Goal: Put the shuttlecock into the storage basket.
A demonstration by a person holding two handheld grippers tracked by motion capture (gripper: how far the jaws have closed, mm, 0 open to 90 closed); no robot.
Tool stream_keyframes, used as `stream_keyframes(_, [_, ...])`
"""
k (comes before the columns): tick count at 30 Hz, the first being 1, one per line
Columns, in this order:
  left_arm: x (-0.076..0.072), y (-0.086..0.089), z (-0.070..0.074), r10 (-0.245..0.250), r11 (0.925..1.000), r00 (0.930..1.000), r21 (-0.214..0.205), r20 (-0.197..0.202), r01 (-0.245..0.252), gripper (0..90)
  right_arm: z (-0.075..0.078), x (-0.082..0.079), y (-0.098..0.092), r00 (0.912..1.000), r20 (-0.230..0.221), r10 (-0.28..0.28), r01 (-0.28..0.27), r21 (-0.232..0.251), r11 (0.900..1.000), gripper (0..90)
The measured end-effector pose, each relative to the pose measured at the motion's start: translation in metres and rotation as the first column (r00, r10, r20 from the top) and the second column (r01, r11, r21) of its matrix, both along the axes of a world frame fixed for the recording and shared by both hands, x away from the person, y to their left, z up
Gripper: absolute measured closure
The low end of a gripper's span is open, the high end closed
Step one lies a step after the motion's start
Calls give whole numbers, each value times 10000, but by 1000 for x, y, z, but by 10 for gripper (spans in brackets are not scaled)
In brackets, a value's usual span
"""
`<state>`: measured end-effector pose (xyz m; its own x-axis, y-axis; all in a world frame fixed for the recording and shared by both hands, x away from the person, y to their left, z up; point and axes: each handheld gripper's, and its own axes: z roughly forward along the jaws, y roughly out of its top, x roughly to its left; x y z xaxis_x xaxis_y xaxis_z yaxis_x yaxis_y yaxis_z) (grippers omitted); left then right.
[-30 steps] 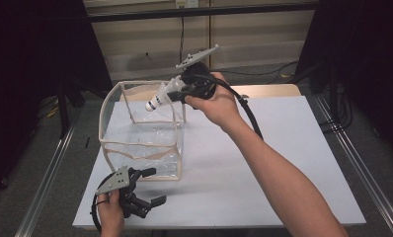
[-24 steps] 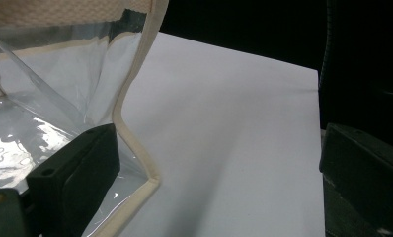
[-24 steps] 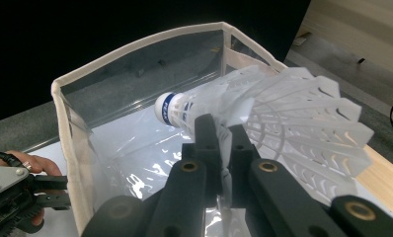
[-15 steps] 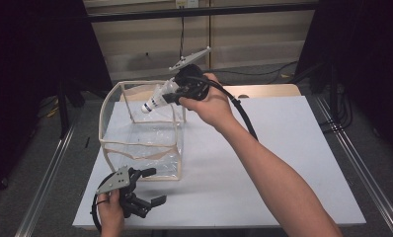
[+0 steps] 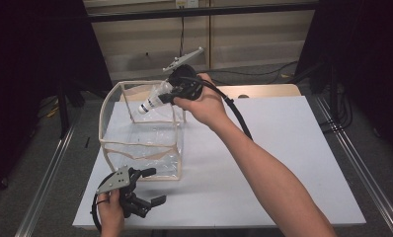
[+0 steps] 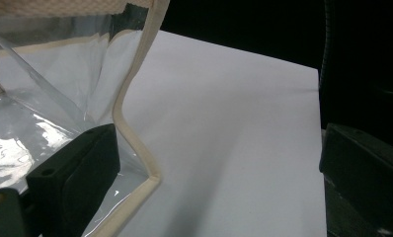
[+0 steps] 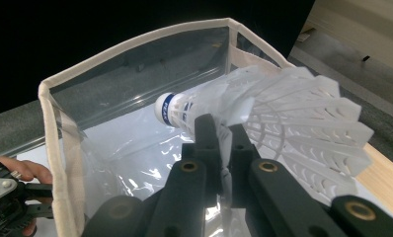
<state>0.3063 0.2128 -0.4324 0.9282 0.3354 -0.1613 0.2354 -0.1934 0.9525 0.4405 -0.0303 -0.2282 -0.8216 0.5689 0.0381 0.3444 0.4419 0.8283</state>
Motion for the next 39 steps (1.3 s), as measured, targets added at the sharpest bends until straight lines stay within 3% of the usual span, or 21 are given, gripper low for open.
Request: stream_keyframes(39, [0,-1,-2,-42,10000,10000,-2,-46,42,22,-11,11,28,9997,-171,191,-197,-341,9992,878])
